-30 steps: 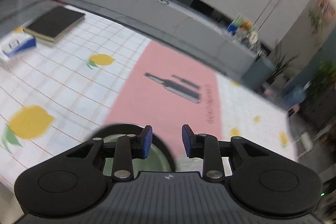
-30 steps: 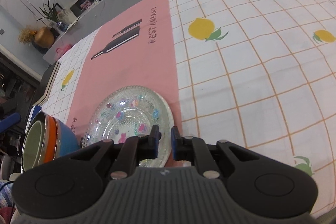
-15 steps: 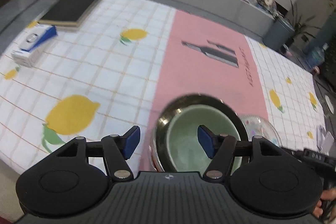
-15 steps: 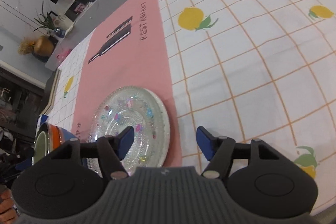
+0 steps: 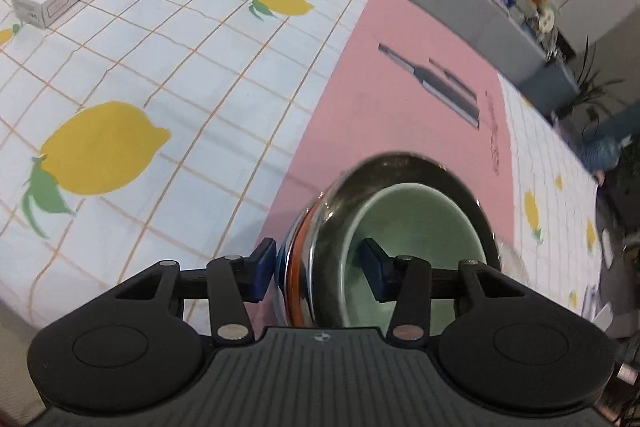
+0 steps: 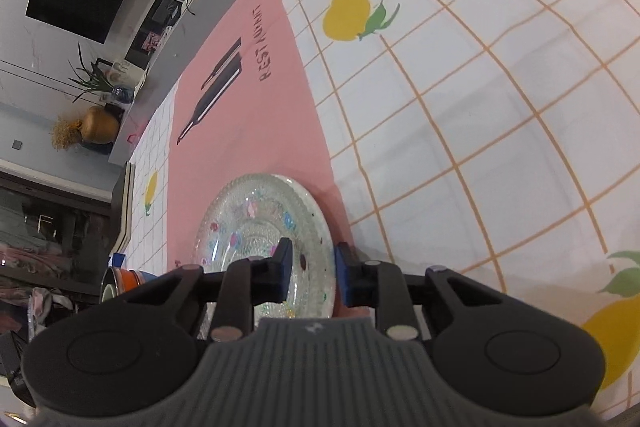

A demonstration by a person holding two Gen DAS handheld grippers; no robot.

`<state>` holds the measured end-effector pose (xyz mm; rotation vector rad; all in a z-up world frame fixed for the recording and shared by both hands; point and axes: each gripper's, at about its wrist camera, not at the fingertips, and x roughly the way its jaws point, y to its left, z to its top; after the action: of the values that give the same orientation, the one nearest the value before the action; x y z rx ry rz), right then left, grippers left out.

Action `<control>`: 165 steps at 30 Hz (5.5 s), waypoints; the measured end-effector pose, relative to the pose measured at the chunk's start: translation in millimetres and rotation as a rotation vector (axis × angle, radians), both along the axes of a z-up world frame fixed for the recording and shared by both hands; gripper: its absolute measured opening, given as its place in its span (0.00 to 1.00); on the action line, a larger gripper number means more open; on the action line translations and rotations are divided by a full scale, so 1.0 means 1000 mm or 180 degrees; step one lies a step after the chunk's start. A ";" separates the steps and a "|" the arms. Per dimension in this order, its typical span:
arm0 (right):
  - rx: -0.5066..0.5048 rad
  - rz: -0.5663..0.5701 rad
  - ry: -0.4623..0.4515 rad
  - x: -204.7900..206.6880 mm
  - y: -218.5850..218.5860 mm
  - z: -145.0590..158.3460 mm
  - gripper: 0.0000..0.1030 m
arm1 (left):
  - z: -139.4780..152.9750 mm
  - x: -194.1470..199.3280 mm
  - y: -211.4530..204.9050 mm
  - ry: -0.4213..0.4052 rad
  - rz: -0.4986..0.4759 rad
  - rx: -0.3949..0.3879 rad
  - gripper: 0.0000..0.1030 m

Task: Organize plates and bowls
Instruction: 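Move both tools to the steel bowl stack holding the green bowl, then close both tools on opposite sides of the steel bowl stack rim, then lift the bowl stack with both tools and lower it onto the plate stack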

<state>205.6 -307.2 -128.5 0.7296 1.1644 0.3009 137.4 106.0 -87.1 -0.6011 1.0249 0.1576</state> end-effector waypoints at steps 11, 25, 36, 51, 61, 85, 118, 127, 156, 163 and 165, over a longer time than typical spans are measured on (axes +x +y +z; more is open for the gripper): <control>-0.0117 -0.0100 -0.0159 0.021 0.008 0.002 0.22 | -0.002 0.026 -0.017 -0.0199 -0.0138 0.0136 0.50; -0.0486 0.0383 -0.0461 -0.006 0.013 0.037 0.59 | 0.051 -0.015 -0.035 -0.0902 -0.0328 0.1016 0.53; -0.1277 0.0475 -0.0984 -0.020 0.036 0.074 0.70 | 0.057 -0.008 -0.056 -0.0626 -0.0543 0.1392 0.64; -0.1340 0.0821 -0.0180 0.022 0.150 0.132 0.71 | 0.043 -0.008 -0.043 -0.0400 -0.0644 0.1172 0.67; -0.1180 0.0887 -0.0372 0.020 0.203 0.104 0.69 | 0.037 -0.003 -0.033 -0.0312 -0.0570 0.1010 0.67; -0.0757 0.0868 -0.0430 0.014 0.193 0.050 0.58 | 0.003 0.015 -0.017 -0.0144 -0.0405 0.0584 0.77; -0.0203 0.0901 -0.0179 0.005 0.214 0.019 0.48 | -0.018 0.011 0.038 0.0109 -0.0030 -0.0510 0.63; -0.0067 0.0800 -0.0073 0.009 0.204 0.016 0.47 | -0.007 0.010 0.025 0.0024 -0.0186 -0.0211 0.61; -0.0120 0.0271 -0.0383 -0.027 0.123 0.078 0.45 | 0.039 0.002 -0.042 -0.0413 -0.0910 -0.0131 0.62; -0.0246 0.0102 -0.0505 -0.037 0.092 0.098 0.45 | 0.044 0.008 -0.069 -0.0468 -0.1017 -0.0303 0.62; -0.0236 0.0049 -0.0473 -0.035 0.083 0.099 0.45 | 0.046 0.013 -0.078 -0.0470 -0.1059 -0.0256 0.62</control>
<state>170.7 -224.4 -29.9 0.6229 1.0352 0.3179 150.5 27.9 -40.7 -0.4988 0.9762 -0.2187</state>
